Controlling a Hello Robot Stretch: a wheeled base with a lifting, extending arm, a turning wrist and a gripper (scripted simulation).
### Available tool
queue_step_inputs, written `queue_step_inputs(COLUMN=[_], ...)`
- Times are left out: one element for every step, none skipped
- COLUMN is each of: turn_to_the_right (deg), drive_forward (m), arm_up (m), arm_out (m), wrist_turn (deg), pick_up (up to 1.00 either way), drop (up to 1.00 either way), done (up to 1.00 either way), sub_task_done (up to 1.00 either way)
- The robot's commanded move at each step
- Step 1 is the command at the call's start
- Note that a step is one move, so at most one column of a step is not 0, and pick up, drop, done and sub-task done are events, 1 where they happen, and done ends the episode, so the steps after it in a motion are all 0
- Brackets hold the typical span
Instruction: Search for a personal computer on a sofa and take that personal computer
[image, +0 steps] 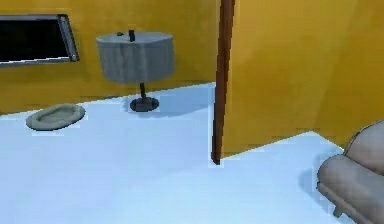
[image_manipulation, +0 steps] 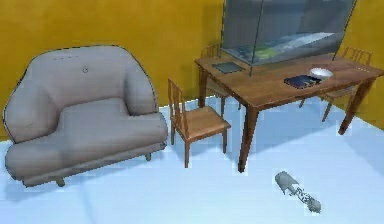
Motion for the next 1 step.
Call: queue_step_inputs(turn_to_the_right=[0.0], drive_forward=[0.6], arm_up=[0.0], arm_out=[0.0], wrist_turn=[0.0], pick_up=[0.0], drop=[0.0], done=[0.0], sub_task_done=[0.0])
